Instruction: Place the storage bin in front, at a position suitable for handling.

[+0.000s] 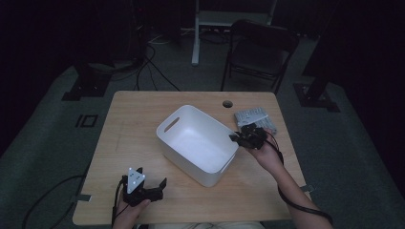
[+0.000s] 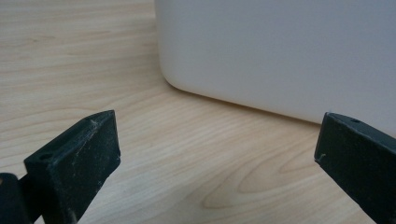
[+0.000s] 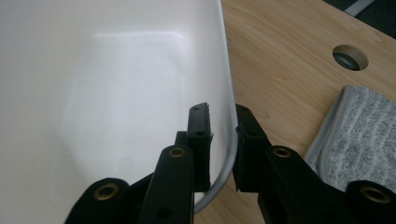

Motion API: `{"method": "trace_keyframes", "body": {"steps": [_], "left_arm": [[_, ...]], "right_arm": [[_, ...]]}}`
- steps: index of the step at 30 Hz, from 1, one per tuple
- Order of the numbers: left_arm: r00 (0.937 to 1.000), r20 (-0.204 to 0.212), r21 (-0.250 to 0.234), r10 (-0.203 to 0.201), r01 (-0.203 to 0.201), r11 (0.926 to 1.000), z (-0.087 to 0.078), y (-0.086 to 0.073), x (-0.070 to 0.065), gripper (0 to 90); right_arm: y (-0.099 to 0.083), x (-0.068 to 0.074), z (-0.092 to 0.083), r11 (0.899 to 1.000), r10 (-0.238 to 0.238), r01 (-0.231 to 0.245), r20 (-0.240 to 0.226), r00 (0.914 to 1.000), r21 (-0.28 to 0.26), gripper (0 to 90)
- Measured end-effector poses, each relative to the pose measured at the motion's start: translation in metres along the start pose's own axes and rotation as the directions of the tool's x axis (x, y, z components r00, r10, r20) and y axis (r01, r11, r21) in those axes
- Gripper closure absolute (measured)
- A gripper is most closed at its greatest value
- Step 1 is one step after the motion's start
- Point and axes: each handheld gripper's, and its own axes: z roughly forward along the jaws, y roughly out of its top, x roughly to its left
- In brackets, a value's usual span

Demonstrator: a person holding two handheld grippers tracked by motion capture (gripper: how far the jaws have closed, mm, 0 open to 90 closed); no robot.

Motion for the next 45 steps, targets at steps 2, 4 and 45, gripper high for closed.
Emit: {"method": "trace_keyframes", "body": {"steps": [2, 4, 45], "left_arm": [[0.9997, 0.002, 0.038, 0.025, -0.025, 0.9990, 0.001, 0.000, -0.002, 0.4], [0.9996, 0.014, 0.051, 0.023, -0.024, 0.9984, 0.001, 0.000, -0.002, 0.4], [0.9872, 0.080, -0.027, 0.138, -0.136, 0.9903, -0.009, 0.101, 0.026, 14.8]], "right_arm": [[-0.002, 0.002, -0.002, 1.000, -0.001, 0.001, -0.001, 1.0000, 0.000, 79.4], [-0.005, 0.003, -0.005, 1.000, -0.005, 0.005, 0.001, 1.0000, 0.002, 79.4], [-0.026, 0.014, -0.068, 0.977, 0.141, -0.147, -0.047, 0.9889, -0.156, 43.1]]}}
